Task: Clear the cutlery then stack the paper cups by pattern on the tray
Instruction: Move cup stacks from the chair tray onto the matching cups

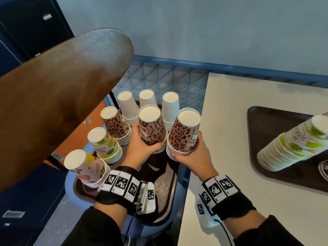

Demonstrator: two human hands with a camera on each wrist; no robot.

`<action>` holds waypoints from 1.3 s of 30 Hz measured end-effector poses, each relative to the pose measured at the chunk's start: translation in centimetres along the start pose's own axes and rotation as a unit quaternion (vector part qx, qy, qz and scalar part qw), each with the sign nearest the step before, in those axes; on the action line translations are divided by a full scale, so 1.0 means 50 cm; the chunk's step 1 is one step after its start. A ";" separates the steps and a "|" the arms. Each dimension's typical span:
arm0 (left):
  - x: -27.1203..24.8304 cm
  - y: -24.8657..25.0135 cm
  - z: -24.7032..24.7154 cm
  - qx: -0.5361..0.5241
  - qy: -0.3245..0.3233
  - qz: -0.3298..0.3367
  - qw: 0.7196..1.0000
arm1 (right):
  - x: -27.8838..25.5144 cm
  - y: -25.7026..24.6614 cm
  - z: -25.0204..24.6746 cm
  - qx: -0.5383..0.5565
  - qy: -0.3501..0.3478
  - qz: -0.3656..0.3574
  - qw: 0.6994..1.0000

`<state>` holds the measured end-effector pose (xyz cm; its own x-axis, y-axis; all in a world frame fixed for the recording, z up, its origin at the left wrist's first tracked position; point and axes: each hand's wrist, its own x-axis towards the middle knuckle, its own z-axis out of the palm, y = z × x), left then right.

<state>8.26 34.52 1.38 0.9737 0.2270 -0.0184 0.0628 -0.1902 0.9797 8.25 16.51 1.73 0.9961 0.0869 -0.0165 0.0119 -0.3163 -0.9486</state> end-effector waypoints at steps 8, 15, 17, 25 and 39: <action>-0.079 0.077 0.133 0.012 -0.047 0.022 0.999 | -0.086 0.026 -0.172 0.061 0.028 -0.004 0.998; -0.152 0.139 0.271 0.002 -0.161 0.012 0.987 | -0.175 0.049 -0.347 0.116 0.066 -0.013 0.991; -0.172 0.158 0.312 0.008 -0.213 0.012 0.977 | -0.200 0.060 -0.401 0.123 0.083 -0.016 0.989; -0.229 0.231 0.513 0.017 -0.322 0.037 0.946 | -0.278 0.114 -0.617 0.087 0.170 -0.007 0.982; -0.222 0.261 0.918 0.009 -0.265 0.078 0.961 | -0.366 0.211 -0.874 0.013 0.308 0.063 0.949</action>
<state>8.29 -14.32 5.23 0.9459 -0.3235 0.0247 -0.0940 -0.2003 0.9752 -6.02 -29.70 5.82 0.8519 -0.5212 0.0506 -0.1041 -0.2633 -0.9591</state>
